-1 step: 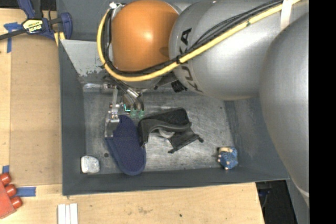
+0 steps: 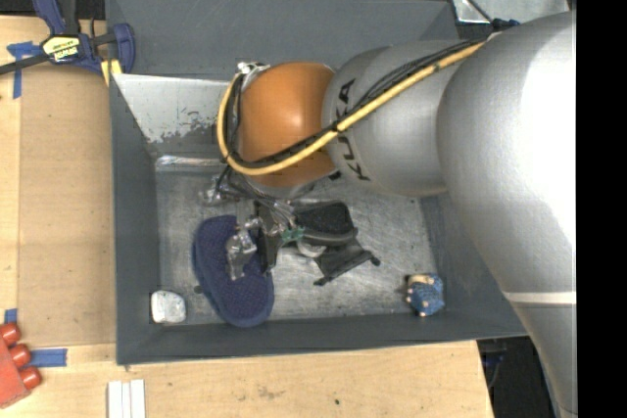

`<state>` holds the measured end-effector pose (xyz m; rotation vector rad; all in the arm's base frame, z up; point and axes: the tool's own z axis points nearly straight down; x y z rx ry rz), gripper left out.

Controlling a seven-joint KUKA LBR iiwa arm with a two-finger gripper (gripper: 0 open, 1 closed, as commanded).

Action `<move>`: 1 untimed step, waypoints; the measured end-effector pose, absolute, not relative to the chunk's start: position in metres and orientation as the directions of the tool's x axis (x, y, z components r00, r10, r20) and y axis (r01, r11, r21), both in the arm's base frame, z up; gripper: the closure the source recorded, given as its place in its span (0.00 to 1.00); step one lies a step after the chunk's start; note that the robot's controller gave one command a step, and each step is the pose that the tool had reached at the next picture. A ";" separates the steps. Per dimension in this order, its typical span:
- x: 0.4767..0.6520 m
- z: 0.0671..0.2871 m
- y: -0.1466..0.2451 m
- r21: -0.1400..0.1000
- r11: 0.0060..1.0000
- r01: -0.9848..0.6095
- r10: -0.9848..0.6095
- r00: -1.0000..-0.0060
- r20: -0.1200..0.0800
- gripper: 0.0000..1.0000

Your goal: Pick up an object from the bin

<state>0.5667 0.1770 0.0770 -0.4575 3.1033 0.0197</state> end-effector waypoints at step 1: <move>0.489 0.104 0.204 -0.004 0.827 -0.562 -0.562 -0.827 -0.020 0.00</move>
Offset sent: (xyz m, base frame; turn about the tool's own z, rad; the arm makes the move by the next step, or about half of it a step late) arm -0.0828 0.0247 0.0230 -0.3053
